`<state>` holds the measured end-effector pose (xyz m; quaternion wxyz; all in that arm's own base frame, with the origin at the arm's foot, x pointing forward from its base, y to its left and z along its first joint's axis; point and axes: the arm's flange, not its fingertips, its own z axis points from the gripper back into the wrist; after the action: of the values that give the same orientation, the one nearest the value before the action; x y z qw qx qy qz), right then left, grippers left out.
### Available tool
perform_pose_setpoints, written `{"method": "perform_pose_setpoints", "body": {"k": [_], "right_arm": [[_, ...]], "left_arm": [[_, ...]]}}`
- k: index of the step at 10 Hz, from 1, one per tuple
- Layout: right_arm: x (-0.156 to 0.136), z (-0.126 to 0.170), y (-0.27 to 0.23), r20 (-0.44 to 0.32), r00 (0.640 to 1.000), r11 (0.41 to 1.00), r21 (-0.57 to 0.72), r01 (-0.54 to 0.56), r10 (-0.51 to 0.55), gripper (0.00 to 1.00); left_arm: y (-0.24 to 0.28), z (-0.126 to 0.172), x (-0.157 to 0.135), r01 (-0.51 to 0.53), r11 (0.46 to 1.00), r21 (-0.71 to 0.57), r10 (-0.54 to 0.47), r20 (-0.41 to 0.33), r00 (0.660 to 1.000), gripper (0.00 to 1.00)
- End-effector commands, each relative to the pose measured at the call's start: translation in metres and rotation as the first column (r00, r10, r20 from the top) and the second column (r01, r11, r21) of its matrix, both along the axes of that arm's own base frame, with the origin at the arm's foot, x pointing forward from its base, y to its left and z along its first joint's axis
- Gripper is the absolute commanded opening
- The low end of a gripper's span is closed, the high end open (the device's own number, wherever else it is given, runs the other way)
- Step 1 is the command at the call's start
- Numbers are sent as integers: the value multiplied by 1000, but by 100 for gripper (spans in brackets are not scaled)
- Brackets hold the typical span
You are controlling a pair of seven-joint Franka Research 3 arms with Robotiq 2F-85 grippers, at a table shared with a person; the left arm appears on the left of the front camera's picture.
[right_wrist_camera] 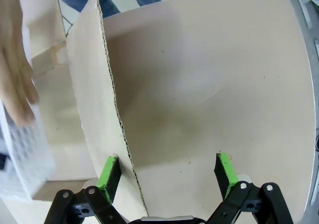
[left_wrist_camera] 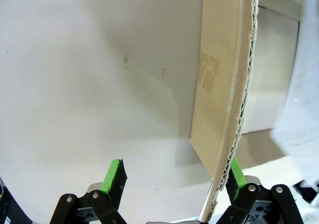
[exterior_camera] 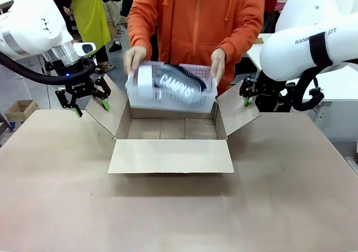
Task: Pack the gift set into the box.
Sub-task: Lift both hands away from the flaps of the Package Box.
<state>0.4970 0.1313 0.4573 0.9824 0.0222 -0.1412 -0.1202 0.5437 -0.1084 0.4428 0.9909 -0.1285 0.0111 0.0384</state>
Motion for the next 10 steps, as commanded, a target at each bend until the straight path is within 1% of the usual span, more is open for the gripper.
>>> {"method": "perform_pose_setpoints", "body": {"k": [1,10], "right_arm": [[1,2,2,7,1000,999,-26,26,-26,100],[1,2,2,7,1000,999,-26,26,-26,100]], "left_arm": [[0,1,-2,-10,1000,18,9,7,1000,100],[0,1,-2,-10,1000,18,9,7,1000,100]]}}
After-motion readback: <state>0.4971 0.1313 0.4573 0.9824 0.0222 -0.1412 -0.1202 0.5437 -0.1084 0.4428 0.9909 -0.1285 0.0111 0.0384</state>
